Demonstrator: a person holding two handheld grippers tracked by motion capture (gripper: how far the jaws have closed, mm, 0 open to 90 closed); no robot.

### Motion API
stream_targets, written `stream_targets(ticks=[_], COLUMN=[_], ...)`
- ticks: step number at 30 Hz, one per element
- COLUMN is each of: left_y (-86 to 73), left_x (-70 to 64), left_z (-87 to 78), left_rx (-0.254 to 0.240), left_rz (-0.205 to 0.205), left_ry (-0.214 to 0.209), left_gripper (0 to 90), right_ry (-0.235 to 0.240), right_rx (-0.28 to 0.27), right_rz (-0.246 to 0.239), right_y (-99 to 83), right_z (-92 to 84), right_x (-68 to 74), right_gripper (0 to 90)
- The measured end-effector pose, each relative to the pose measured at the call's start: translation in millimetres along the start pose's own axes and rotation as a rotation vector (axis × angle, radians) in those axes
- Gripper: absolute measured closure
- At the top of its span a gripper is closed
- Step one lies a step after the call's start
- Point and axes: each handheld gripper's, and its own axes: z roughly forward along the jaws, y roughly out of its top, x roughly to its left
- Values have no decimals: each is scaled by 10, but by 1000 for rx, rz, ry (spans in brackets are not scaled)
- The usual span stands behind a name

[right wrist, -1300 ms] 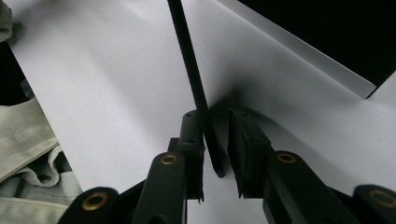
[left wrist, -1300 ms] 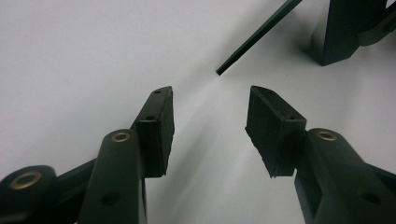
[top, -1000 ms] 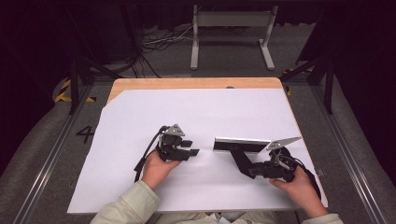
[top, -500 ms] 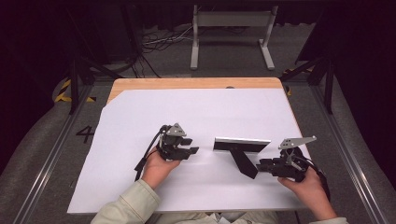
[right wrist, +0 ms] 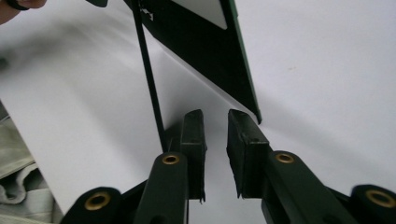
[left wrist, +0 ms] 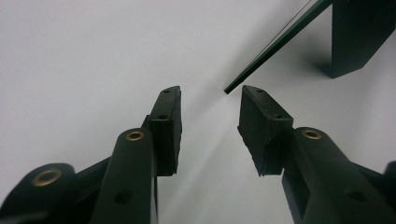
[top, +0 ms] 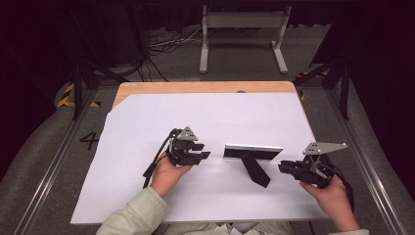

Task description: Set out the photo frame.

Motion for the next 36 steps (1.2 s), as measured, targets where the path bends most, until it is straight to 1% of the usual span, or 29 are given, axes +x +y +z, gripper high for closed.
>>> stream_targets(ticks=[1, 3, 9, 10, 14, 17, 19, 20, 21, 22, 25, 28, 31, 34, 36], left_y=[7, 18, 34, 35, 45, 52, 54, 59, 72, 95, 125, 150, 175, 165, 158], left_x=[5, 6, 11, 15, 48, 81, 104, 116, 117, 114, 93, 93, 91, 109, 119], left_z=[3, 7, 51, 63, 103, 133, 157, 168, 183, 195, 217, 258, 319, 422, 456], left_rx=[0, -5, -6, -9, -26, -32, -35, -33, -20, -10, 0, 7, 8, 23, 32], left_rz=[1, -7, -12, -17, -34, -59, -80, -79, -86, -73, -60, -57, -64, -84, -96], left_ry=[0, -2, 1, 1, -4, -17, -26, -23, -31, -33, -34, -47, -59, -78, -84], left_gripper=[601, 609, 620, 630, 669, 721, 756, 782, 802, 815, 859, 887, 897, 898, 899], right_ry=[-9, -43, -83, -85, -89, -91, -93, -94, -93, -93, -97, -97, -96, -91, -93], right_rx=[-3, -8, 4, 8, 13, 13, 11, 10, 8, 8, 10, 13, 18, 20, 19], right_rz=[-5, -21, -36, -34, -50, -58, -52, -47, -46, -44, -38, -36, -32, -30, -27], right_y=[0, -2, -25, -31, -40, -46, -49, -51, -52, -54, -62, -69, -81, -93, -103], right_z=[-2, 3, 79, 96, 142, 167, 174, 174, 173, 172, 178, 184, 194, 187, 175], right_x=[-1, -5, -40, -48, -65, -74, -79, -85, -91, -95, -109, -122, -127, -122, -119], right_gripper=[786, 820, 894, 896, 896, 896, 897, 896, 896, 897, 897, 897, 897, 897, 896])
